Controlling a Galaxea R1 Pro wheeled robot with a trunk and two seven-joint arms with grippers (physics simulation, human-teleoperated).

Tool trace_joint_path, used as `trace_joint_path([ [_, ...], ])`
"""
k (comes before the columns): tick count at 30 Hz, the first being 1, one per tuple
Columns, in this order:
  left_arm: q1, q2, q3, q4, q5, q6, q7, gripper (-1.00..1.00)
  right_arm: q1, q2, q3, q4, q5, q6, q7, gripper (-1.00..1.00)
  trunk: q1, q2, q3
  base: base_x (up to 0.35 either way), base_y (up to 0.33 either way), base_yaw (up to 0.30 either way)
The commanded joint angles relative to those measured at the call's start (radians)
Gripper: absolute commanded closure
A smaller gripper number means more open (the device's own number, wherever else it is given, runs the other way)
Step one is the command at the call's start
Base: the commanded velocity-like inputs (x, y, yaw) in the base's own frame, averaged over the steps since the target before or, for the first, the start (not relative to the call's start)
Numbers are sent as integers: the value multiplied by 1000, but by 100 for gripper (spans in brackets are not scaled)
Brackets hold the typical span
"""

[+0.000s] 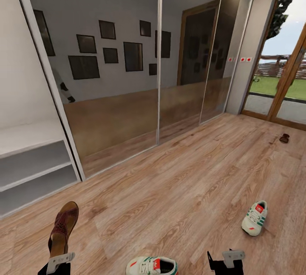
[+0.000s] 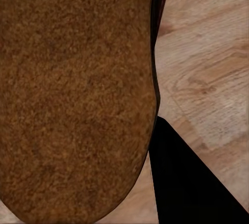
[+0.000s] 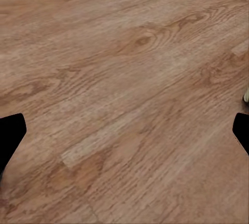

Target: Pick up the two gym shoes and the two sandals from the corridor floor and place them onto the hallstand (shoe rack) in the corridor, making sure they are on the rack and not on the floor. Arrange them so the two gym shoes are next to each other and the two sandals are next to each other.

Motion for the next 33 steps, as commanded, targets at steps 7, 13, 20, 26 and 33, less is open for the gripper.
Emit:
trace_joint_path([
  [7,-1,0,0,1,7,-2,-4,100,-1,-1,5,1,4,-2,-5,-100,0,0,-1,58,-32,13],
  [13,-1,0,0,1,7,-2,-4,100,-1,0,5,1,3,-2,-5,-100,0,0,-1,97,-74,71],
  [20,-1,0,0,1,7,-2,-4,100,-1,0,5,1,3,-2,-5,-100,0,0,-1,89,-89,161],
  [26,-1,0,0,1,7,-2,-4,100,-1,-1,5,1,3,-2,-6,-100,0,0,-1,9,-8,20],
  [33,-1,0,0,1,7,-2,-4,100,-1,-1,5,1,3,-2,-6,-100,0,0,-1,1,-1,11],
])
